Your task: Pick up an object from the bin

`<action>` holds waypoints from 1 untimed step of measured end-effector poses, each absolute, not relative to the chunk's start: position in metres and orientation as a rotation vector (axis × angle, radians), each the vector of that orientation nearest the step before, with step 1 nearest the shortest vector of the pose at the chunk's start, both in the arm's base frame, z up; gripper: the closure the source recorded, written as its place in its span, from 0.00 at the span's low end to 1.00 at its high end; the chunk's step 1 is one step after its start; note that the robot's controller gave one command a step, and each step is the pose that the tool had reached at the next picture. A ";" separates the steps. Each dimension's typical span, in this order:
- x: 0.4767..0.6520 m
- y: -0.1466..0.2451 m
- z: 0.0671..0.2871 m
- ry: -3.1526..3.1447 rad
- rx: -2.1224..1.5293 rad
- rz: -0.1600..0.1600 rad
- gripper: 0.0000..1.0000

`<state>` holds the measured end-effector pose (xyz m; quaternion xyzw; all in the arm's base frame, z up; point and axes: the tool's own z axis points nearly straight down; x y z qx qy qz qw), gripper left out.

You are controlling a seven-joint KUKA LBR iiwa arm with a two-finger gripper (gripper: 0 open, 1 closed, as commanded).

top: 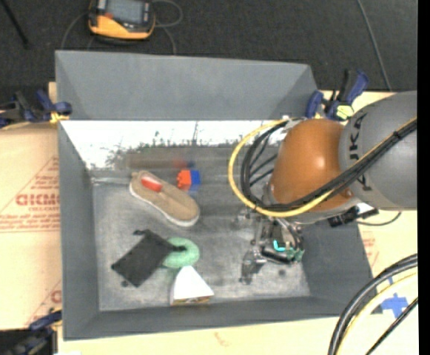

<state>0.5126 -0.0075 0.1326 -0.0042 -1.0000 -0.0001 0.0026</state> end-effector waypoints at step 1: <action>0.515 -0.008 0.137 -3.144 -0.013 0.000 0.00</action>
Offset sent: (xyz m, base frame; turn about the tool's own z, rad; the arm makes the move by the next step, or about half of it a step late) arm 0.0114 -0.0996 -0.0626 -0.0638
